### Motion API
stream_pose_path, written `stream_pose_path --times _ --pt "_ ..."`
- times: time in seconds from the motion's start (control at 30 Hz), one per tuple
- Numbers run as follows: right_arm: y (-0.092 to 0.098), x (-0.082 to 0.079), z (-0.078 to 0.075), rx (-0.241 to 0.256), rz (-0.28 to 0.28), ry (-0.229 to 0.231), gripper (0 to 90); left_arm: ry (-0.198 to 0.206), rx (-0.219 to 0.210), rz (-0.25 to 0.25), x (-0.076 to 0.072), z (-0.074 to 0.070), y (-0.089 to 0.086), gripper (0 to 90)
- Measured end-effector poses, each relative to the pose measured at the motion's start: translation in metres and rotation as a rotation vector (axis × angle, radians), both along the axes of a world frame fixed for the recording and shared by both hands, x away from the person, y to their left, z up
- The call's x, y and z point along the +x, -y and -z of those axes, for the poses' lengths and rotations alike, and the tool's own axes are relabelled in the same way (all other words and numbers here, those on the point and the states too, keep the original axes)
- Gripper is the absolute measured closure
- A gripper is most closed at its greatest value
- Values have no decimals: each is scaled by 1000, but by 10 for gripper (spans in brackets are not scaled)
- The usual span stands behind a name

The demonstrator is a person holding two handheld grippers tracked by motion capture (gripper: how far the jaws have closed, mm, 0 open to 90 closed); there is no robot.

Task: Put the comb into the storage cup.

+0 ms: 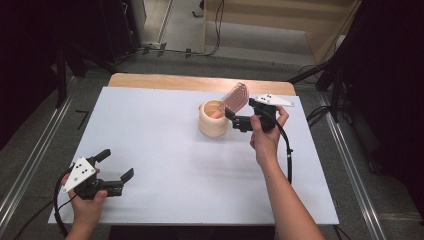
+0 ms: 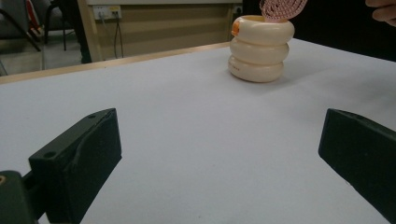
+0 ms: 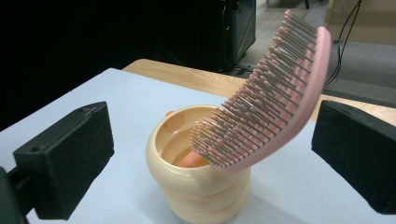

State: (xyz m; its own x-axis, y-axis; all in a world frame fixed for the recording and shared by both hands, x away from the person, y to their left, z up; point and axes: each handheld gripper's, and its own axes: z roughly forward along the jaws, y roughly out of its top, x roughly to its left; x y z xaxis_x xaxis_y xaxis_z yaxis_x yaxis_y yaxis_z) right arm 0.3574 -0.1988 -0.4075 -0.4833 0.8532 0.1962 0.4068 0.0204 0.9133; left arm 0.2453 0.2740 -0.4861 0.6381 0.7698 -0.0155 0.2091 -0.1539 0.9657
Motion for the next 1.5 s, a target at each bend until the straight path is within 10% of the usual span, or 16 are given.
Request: stream_pose_path --times 1.5 --pt "46 -59 24 -10 23 58 0 4 6 5 0 0 1 0"
